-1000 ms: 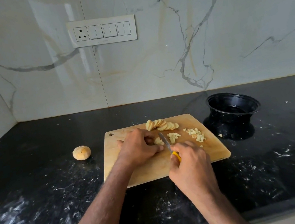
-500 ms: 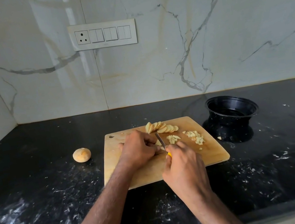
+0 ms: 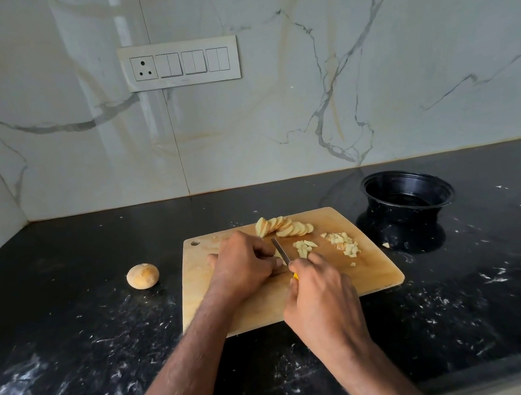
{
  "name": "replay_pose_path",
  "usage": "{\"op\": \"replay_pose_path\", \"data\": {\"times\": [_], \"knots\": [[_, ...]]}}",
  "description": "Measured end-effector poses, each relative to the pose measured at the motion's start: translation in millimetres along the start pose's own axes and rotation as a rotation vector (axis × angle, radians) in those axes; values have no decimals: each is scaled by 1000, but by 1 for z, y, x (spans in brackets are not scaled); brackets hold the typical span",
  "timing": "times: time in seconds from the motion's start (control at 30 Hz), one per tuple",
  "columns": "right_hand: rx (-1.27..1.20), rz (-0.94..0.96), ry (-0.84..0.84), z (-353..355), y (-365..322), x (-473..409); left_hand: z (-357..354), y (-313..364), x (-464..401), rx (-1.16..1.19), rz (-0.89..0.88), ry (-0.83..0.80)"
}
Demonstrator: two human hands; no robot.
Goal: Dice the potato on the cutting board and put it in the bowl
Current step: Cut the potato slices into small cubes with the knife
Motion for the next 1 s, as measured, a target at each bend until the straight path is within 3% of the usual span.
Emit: {"op": "replay_pose_path", "data": {"times": [0.8, 1.0], "knots": [[-18, 50, -65, -3, -4, -13, 1, 3, -2, 49, 30, -114], [-27, 71, -83, 4, -2, -4, -1, 3, 2, 73, 53, -54]]}}
Point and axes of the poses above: each hand's wrist, its own x-axis away from the middle knuckle, its own z-axis out of the back of the hand, y = z × x, the point moved 4 cm from there along -x, towards the middle knuckle, and after that the axes turned 11 degrees about x, right-handed, at the moved point
